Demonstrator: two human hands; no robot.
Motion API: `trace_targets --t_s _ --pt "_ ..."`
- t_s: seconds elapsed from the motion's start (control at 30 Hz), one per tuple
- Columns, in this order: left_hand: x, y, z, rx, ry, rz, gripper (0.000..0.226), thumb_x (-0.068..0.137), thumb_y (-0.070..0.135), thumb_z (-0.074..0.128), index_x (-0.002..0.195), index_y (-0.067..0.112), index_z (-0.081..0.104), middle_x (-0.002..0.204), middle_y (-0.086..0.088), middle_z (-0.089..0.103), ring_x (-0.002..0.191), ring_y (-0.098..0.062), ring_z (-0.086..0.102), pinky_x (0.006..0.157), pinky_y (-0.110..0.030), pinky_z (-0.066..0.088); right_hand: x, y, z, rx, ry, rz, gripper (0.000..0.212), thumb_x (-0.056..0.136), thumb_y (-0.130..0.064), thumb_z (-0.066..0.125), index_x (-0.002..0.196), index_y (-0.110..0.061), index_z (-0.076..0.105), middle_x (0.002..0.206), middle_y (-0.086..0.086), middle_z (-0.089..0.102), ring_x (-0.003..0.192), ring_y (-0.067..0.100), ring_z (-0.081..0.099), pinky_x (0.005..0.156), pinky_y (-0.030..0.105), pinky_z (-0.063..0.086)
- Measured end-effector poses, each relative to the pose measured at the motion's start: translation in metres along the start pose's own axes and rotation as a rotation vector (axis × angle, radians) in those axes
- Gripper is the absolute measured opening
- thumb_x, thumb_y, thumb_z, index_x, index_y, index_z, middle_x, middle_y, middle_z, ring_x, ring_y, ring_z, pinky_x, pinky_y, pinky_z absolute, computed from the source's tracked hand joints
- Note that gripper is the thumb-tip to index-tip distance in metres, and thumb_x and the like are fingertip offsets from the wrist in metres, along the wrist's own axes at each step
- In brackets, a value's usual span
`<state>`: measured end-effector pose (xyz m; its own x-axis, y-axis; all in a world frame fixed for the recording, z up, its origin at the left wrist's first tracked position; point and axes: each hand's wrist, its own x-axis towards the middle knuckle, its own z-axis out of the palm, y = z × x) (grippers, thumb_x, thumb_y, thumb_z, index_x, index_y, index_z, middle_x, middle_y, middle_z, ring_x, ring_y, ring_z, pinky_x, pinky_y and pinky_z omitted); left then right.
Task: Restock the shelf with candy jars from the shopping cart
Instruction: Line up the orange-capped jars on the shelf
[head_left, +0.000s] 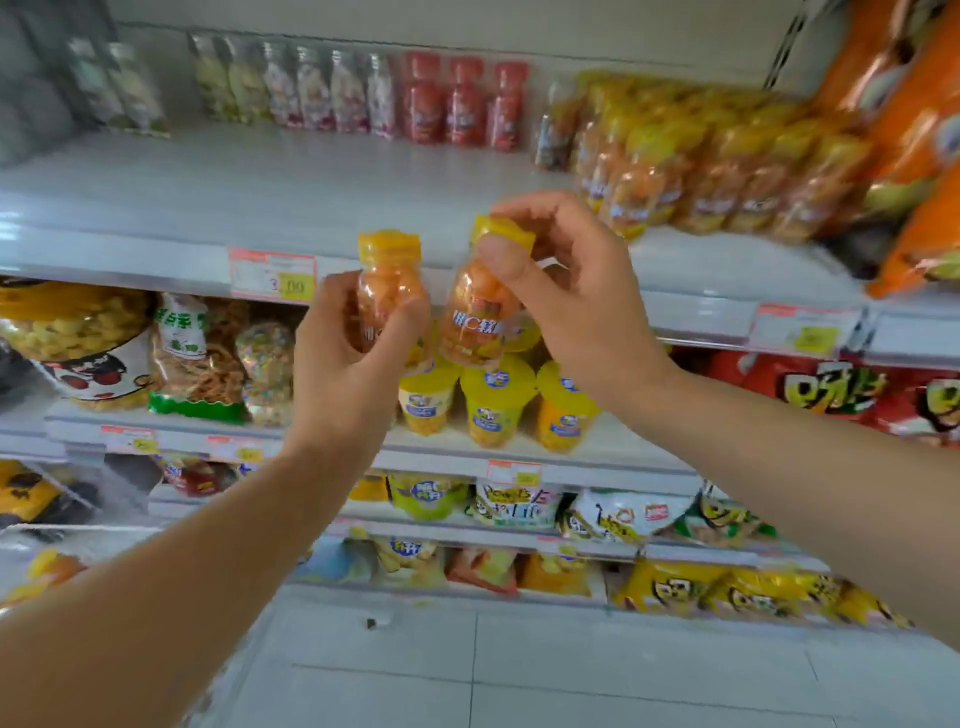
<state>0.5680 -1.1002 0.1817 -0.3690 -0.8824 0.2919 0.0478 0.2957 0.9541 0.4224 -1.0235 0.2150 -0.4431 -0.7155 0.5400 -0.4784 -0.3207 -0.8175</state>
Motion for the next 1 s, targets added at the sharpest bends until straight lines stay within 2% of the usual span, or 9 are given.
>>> trace_targets --t_s 0.1,0.23,0.37,0.5,0.67,0.73,0.8,0.93,1.0 --pt "0.012 0.027 0.048 0.041 0.014 0.084 0.015 0.082 0.026 0.069 0.084 0.029 0.054 0.059 0.022 0.053 0.059 0.001 0.047 0.061 -0.021 0.043 0.015 -0.003 -0.054 -0.027 0.045 -0.089 0.017 0.092 -0.020 0.063 0.107 -0.012 0.059 0.095 -0.004 0.063 0.085 0.008 0.060 0.073 0.027 0.051" --pt "0.024 0.047 0.101 0.088 -0.042 0.114 0.021 0.083 0.030 0.070 0.100 0.024 0.060 0.074 0.017 0.061 0.068 -0.001 0.056 0.067 -0.019 0.045 0.025 0.007 -0.116 -0.100 0.119 -0.135 0.023 0.093 -0.020 0.061 0.113 -0.009 0.056 0.098 -0.009 0.061 0.087 0.005 0.059 0.079 0.023 0.048" --pt "0.034 0.058 0.138 0.099 -0.049 0.133 0.026 0.082 0.032 0.070 0.103 0.022 0.061 0.081 0.013 0.065 0.074 -0.005 0.060 0.071 -0.022 0.049 0.032 0.018 -0.158 -0.169 0.188 -0.118 0.025 0.093 -0.019 0.061 0.115 -0.008 0.057 0.096 -0.009 0.061 0.085 0.005 0.059 0.077 0.026 0.051" --pt "0.045 0.061 0.159 0.156 -0.078 0.121 0.030 0.082 0.035 0.071 0.107 0.021 0.061 0.091 0.008 0.069 0.083 -0.010 0.065 0.078 -0.029 0.053 0.043 0.032 -0.178 -0.227 0.248 -0.085 0.027 0.092 -0.020 0.061 0.117 -0.010 0.059 0.098 -0.012 0.061 0.089 0.000 0.058 0.082 0.022 0.048" --pt "0.059 0.055 0.161 0.246 -0.080 0.107 0.030 0.081 0.032 0.074 0.106 0.023 0.060 0.093 0.008 0.068 0.082 -0.004 0.063 0.072 -0.019 0.051 0.054 0.053 -0.176 -0.303 0.235 -0.012 0.032 0.088 -0.024 0.065 0.118 -0.012 0.063 0.106 -0.007 0.065 0.102 0.011 0.062 0.094 0.036 0.050" --pt "0.067 0.051 0.156 0.319 -0.073 0.095 0.034 0.079 0.036 0.075 0.107 0.024 0.060 0.101 0.003 0.067 0.088 -0.010 0.063 0.079 -0.027 0.053 0.058 0.055 -0.171 -0.324 0.233 0.007 0.033 0.087 -0.025 0.066 0.118 -0.014 0.064 0.110 -0.004 0.067 0.104 0.012 0.062 0.094 0.039 0.050" --pt "0.074 0.049 0.152 0.371 -0.068 0.077 0.033 0.077 0.036 0.075 0.105 0.025 0.060 0.103 0.001 0.066 0.091 -0.014 0.062 0.084 -0.036 0.052 0.062 0.054 -0.167 -0.370 0.223 0.019 0.039 0.085 -0.027 0.067 0.121 -0.015 0.062 0.114 -0.002 0.066 0.106 0.012 0.061 0.094 0.034 0.050" --pt "0.079 0.050 0.148 0.421 -0.099 0.072 0.028 0.078 0.035 0.075 0.099 0.023 0.061 0.096 0.003 0.067 0.088 -0.016 0.062 0.083 -0.039 0.052 0.059 0.053 -0.162 -0.500 0.163 0.049 0.055 0.080 -0.016 0.073 0.132 -0.020 0.056 0.124 0.003 0.051 0.101 0.004 0.051 0.089 0.005 0.038" --pt "0.079 0.050 0.148 0.431 -0.120 0.076 0.029 0.078 0.036 0.075 0.100 0.021 0.063 0.095 0.003 0.067 0.087 -0.017 0.062 0.082 -0.039 0.052 0.059 0.052 -0.159 -0.521 0.160 0.060 0.059 0.079 -0.015 0.076 0.133 -0.024 0.054 0.121 0.002 0.046 0.106 0.011 0.051 0.094 0.011 0.039"
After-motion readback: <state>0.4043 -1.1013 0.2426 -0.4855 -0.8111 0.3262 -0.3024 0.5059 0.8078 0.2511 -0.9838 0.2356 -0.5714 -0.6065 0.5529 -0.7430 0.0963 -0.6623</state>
